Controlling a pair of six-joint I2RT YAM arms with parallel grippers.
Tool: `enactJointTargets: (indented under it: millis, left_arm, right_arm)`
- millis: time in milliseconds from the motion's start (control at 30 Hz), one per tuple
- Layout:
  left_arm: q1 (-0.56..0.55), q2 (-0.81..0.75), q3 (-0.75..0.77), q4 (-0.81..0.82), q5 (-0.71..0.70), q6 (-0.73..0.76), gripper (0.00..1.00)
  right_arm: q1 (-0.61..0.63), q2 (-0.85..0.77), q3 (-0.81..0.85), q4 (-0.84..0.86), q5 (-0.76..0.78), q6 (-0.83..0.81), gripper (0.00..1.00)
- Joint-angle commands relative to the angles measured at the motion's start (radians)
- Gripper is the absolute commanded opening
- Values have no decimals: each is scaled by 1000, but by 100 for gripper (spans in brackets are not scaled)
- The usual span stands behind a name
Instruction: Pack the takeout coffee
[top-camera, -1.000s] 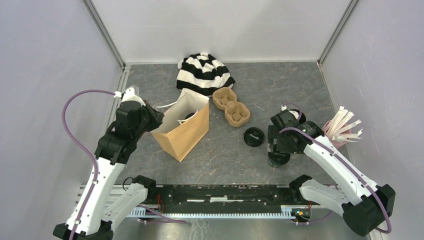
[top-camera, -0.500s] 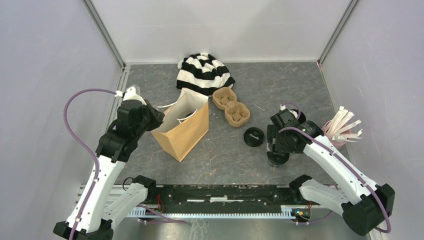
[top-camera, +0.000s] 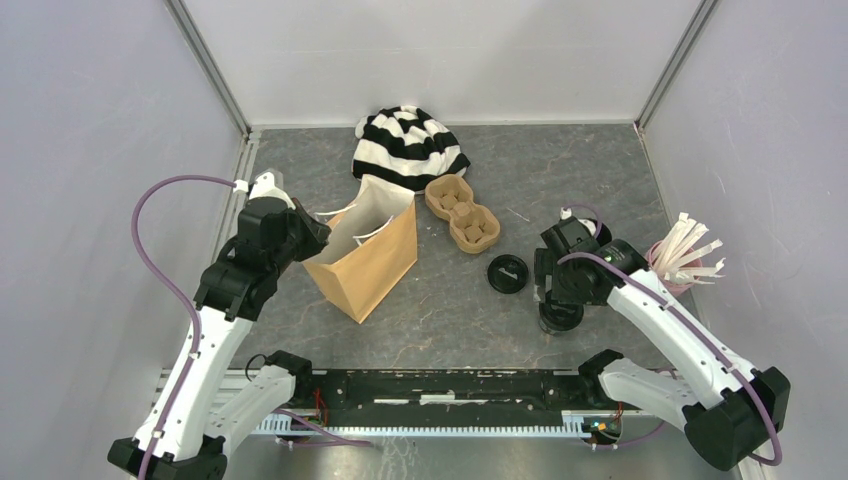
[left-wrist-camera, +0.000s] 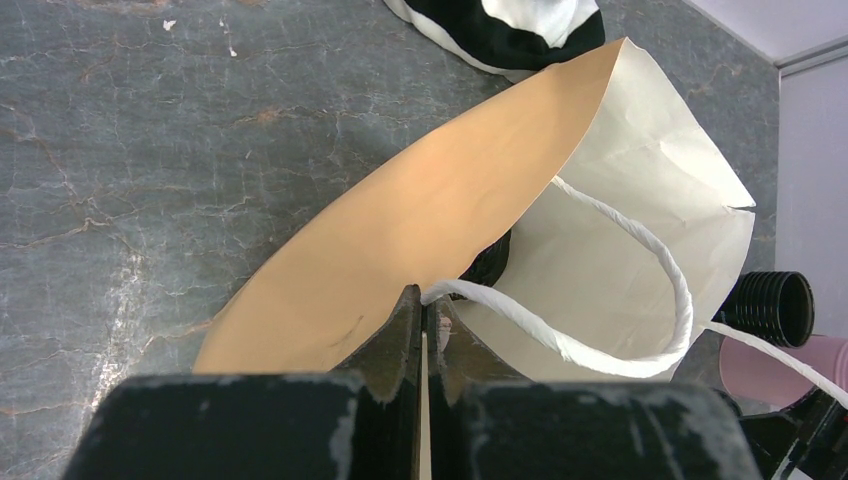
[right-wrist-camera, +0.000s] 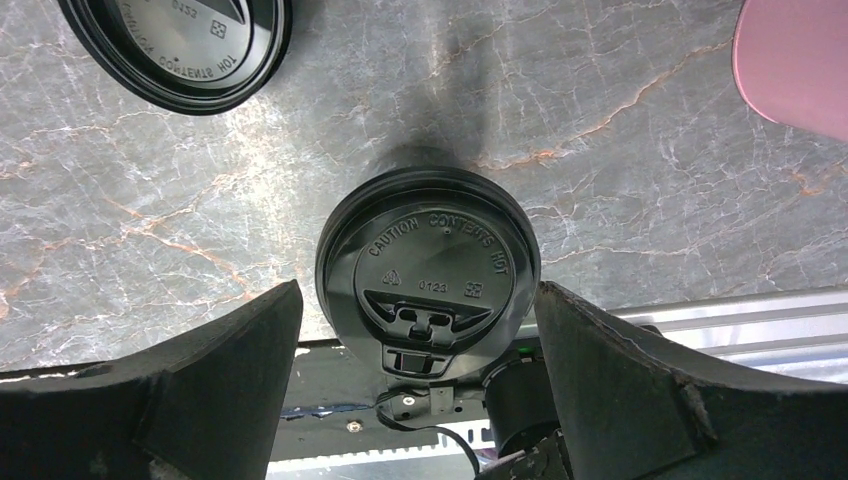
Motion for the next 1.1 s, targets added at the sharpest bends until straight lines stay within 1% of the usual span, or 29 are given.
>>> enactJointTargets:
  millis: [0,233,433,667,733,800,833,1067]
  left_arm:
    - [0,5,21,-9,-2,-9,2]
    - [0,2,20,-10,-7,-9,2]
    - [0,4,21,-10,-9,-9,2]
    - [0,4,29,-16,-13,-6,2]
    - [0,5,30,-15,-10,-6,2]
    - [0,8,37,-15,-1,1,3]
    - [0,9,43,-16,4,4,8]
    - [0,-2,116,-69,13,71,49]
  right_arm:
    - [-7,-2,-26,-12,35,12,93]
    - [-16,-10,-59,-1,21,18,93]
    - [-20,-6,-73,14,10,11,87]
    - [-19,-9,-82,10,1,7,88]
    - [-19,-6,-76,10,2,-4,85]
    - [-20,-4,-56,18,-1,-26,77]
    - [-19,-7,-44,21,-4,-37,76]
    - [-19,-2,18,34,-24,-187,76]
